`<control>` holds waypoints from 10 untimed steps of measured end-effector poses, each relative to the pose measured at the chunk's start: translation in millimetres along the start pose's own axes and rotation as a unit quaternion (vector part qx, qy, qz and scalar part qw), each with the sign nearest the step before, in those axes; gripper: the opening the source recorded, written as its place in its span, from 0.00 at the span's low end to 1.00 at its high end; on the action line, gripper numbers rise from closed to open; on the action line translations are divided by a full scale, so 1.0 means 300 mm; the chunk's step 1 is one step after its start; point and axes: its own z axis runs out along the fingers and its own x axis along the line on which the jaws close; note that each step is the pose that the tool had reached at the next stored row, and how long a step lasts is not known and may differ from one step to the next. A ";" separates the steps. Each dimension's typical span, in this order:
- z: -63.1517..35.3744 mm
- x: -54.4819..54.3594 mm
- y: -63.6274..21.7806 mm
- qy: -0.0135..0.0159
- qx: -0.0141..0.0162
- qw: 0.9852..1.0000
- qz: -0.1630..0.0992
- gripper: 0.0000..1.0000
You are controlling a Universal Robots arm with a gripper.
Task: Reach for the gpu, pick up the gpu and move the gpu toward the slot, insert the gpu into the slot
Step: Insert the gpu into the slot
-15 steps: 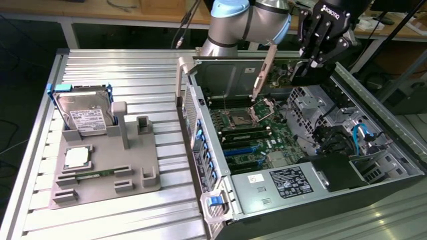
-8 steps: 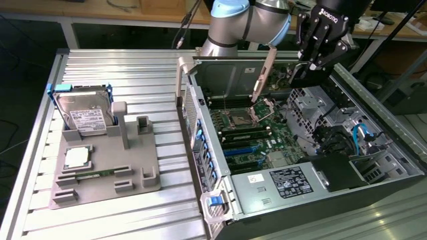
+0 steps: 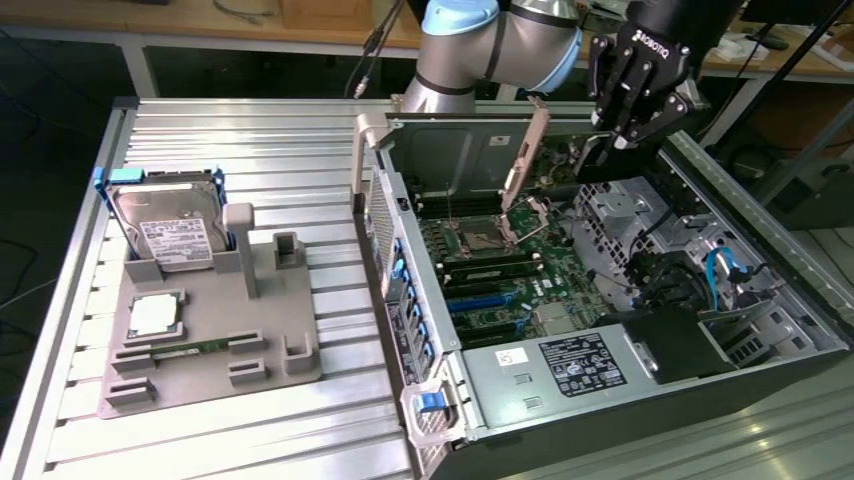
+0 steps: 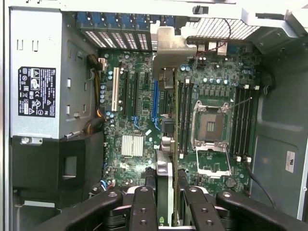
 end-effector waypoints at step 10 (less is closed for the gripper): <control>0.063 0.006 -0.001 0.000 -0.001 1.000 0.023 0.27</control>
